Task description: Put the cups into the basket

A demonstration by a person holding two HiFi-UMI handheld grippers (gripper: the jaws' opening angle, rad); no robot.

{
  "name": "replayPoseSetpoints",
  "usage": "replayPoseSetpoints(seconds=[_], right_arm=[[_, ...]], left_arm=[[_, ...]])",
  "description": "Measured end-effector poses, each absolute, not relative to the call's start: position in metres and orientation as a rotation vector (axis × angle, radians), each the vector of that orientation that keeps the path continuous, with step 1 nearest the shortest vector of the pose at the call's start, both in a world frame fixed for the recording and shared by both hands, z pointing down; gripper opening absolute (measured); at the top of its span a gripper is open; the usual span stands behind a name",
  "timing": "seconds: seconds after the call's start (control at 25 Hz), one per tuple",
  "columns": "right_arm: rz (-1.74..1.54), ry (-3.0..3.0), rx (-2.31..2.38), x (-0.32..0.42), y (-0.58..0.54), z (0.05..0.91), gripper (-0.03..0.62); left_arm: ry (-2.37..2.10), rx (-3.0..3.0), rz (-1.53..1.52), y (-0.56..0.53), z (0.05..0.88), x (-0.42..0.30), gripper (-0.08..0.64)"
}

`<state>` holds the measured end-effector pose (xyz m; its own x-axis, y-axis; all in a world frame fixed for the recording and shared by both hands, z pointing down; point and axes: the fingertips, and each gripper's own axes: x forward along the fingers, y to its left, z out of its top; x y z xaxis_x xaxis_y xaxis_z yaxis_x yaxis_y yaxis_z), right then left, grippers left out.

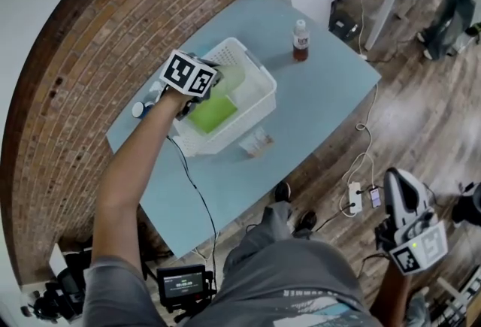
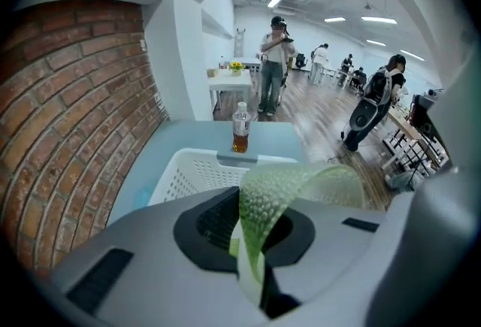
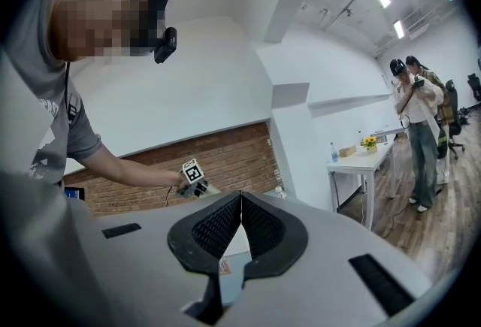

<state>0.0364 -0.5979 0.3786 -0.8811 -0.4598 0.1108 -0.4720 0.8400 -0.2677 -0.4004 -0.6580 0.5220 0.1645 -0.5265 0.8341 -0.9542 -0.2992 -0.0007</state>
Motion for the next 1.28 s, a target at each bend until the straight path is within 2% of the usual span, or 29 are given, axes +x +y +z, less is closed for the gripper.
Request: replayPoseSetpoints(seconds=[0.32, 1.28], right_arm=[[0.465, -2.952, 0.792, 0.034, -0.603, 0.384, 0.011], [0.516, -2.857, 0.894, 0.036, -0.609, 0.409, 0.011]], left_arm=[[-1.198, 1.812, 1.23, -0.671, 0.573, -0.403, 0.014], [-0.855, 1.579, 1.556, -0.677, 0.694, -0.402, 0.014]])
